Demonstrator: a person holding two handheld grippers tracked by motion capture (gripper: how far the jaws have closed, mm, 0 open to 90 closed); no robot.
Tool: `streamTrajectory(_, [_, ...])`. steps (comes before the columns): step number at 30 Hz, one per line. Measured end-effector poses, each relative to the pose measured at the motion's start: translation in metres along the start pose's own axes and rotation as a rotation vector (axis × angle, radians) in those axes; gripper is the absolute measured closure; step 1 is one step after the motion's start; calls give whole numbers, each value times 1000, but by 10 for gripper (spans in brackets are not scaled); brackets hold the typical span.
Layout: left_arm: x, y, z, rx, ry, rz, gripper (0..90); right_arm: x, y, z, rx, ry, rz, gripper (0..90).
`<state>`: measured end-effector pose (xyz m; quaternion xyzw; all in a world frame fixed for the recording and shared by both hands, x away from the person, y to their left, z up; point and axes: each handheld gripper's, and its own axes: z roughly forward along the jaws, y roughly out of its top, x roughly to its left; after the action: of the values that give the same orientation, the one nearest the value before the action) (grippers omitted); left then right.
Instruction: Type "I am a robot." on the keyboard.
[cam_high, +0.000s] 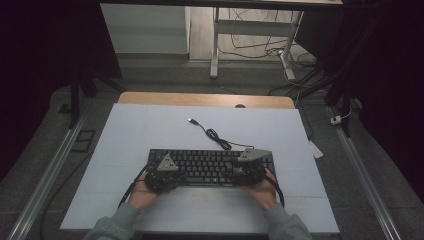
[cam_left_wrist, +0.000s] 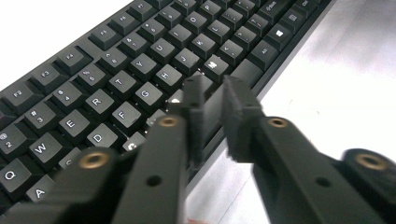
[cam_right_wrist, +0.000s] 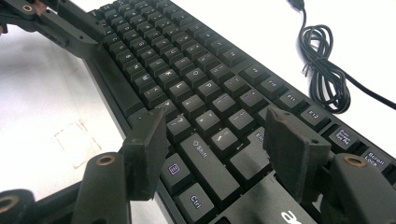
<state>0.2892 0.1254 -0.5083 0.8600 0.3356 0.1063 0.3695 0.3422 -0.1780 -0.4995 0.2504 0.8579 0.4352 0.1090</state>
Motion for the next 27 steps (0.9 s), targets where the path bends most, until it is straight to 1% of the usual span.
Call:
streamTrajectory(2, [0, 0, 1, 8, 0, 3, 882, 0, 0, 1, 2, -3, 1, 397])
streamTrajectory(6, [1, -2, 5, 30, 5, 9, 884, 0, 0, 1, 5, 0, -2, 397])
streamTrajectory(7, [1, -3, 6, 34, 10, 6, 884, 0, 0, 1, 6, 0, -2, 396])
streamTrajectory(10, [3, -3, 8, 38, 18, -2, 884, -1, 0, 1, 7, -4, -2, 397])
streamTrajectory(14, [3, -4, 9, 44, 24, -1, 884, -1, -1, 1, 9, -6, -3, 396])
streamTrajectory(25, [3, -4, 12, 48, 25, 0, 885, -1, -1, 2, 10, -6, -4, 396])
streamTrajectory(27, [3, -4, 14, 64, 31, 9, 885, -1, -1, 2, 14, -9, -5, 396])
